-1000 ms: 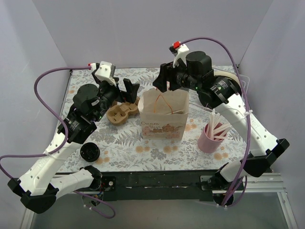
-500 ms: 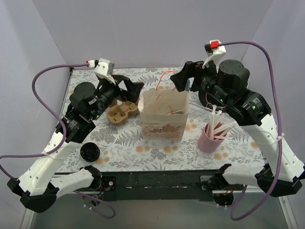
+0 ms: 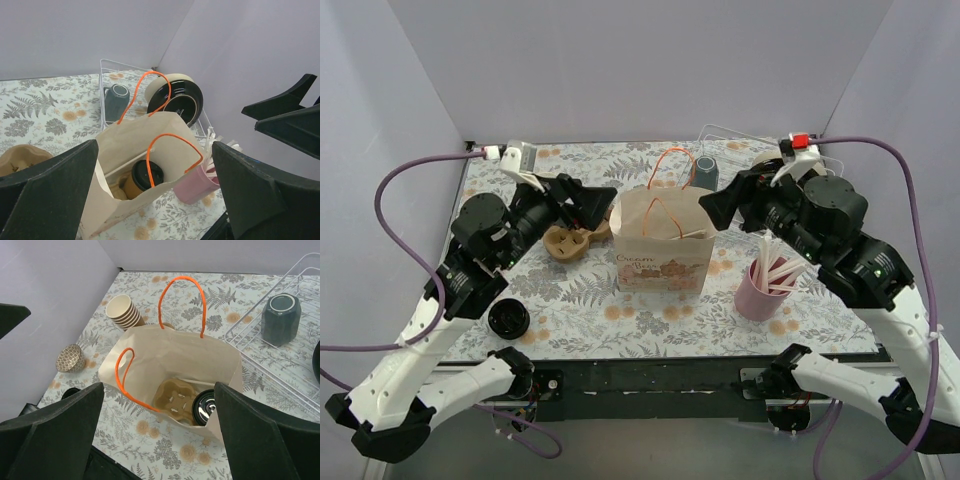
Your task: Pack the takeout coffee
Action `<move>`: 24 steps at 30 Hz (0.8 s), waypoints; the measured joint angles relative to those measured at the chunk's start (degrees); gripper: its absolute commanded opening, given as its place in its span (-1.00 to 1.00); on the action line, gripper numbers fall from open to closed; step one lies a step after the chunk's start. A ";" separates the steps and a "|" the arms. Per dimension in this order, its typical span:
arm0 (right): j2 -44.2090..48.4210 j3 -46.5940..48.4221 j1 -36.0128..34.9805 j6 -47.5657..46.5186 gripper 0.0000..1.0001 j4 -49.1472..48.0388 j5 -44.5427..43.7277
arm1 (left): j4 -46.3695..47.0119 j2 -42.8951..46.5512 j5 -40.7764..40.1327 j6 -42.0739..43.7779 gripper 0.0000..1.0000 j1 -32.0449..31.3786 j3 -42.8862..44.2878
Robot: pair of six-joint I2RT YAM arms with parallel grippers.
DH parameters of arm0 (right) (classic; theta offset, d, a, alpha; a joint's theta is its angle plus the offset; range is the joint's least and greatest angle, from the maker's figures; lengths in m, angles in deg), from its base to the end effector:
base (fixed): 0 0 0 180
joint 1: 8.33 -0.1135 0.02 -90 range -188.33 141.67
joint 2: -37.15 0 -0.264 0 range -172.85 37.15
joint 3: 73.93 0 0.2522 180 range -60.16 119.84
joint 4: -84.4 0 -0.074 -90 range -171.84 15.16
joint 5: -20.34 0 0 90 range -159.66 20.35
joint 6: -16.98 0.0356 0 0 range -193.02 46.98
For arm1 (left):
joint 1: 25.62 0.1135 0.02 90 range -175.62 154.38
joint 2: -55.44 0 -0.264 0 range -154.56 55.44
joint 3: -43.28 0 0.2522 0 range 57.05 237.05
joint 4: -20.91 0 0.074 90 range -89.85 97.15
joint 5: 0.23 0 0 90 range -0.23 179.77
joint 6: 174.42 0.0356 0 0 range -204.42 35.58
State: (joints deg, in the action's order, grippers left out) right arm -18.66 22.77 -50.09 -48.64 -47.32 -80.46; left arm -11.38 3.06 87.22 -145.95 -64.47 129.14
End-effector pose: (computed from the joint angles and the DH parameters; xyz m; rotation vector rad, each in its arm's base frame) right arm 0.1315 0.1085 0.4830 -0.1201 1.7433 0.6970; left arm 0.1402 -0.1109 0.4640 -0.3754 1.6737 -1.3205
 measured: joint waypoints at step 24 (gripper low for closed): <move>6.84 -4.52 0.00 4.42 0.97 1.16 -1.09 | -2.38 6.82 -1.51 -5.86 0.96 0.00 -2.99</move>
State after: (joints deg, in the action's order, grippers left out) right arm -11.82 18.25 -50.09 -44.22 -46.16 -81.56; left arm -13.76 9.88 85.72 -151.81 -64.47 126.15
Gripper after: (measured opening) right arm 0.984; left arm 0.982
